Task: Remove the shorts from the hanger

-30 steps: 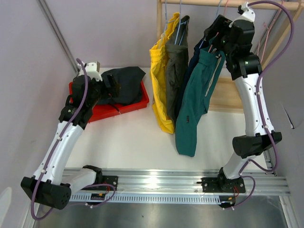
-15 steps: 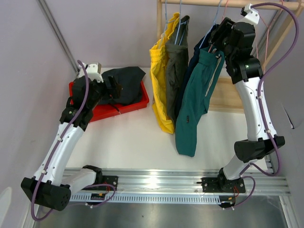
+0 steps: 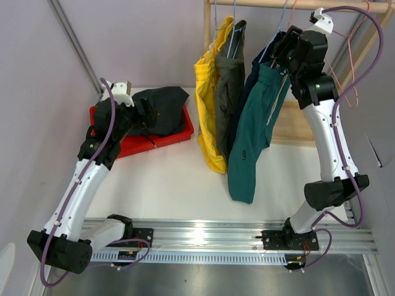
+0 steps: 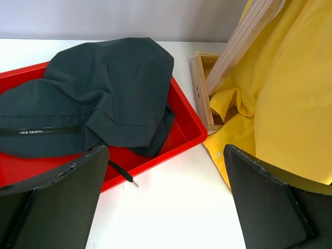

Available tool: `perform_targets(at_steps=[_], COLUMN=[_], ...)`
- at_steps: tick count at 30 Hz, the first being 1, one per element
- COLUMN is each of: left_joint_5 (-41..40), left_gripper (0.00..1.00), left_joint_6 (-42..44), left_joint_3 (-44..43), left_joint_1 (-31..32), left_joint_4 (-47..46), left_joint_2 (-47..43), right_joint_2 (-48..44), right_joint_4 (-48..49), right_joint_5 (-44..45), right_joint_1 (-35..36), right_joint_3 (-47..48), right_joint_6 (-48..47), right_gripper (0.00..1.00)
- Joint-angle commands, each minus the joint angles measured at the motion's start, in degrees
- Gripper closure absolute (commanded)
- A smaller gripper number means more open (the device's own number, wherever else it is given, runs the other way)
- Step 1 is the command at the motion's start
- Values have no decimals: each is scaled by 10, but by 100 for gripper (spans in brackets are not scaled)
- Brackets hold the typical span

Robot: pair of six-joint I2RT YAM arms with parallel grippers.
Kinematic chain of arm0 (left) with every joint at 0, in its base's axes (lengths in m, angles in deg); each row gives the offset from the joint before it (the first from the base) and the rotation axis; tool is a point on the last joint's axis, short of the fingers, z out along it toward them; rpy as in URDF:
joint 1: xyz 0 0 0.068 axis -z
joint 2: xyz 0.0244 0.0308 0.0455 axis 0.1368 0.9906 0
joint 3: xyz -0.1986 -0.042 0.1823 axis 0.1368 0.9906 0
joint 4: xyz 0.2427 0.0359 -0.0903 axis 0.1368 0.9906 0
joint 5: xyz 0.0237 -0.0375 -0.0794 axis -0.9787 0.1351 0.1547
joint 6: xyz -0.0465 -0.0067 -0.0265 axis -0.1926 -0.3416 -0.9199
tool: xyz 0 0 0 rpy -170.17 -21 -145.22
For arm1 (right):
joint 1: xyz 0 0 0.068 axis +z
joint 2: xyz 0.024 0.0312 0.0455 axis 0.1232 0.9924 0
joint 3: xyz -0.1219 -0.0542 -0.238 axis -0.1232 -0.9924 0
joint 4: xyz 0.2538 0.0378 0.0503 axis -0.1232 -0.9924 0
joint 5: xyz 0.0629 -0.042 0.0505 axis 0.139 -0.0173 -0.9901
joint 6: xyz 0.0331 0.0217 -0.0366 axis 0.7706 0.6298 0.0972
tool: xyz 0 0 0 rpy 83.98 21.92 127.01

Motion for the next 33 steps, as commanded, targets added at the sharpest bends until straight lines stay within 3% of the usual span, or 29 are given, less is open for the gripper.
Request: perform_targets(at_steps=[1,10,14,16,22,26,33], left_joint_5=[8,11,13,15,54,120,96], left_gripper=[1,1,1,1,0,1,0], left_joint_6=[-3,-6,-9,-10,-6,5,46], left_joint_3=[5,12,13,16,22,22,-66], left_joint_1=[-2,-7,-10,-12,-15,-8,98], left_joint_4=[-19,-20,-22,-22,-31,-51,-5], left_joint_2=[-3,-5,-5,-4,-3,-4,15], right_joint_2=[8,20,21,19,-3,-28,-90], right_joint_4=[30,44,43,40,19,-1,-12], right_joint_5=[7,4,6,9,30,46,77], right_joint_1=[6,9,8,9,7,5,-5], right_joint_3=[-4,-30,-29,-25,6,42,68], right_joint_6=[0,8,9,7,-15,-37,-69], right_gripper=[48,50,87,99,100,100,100])
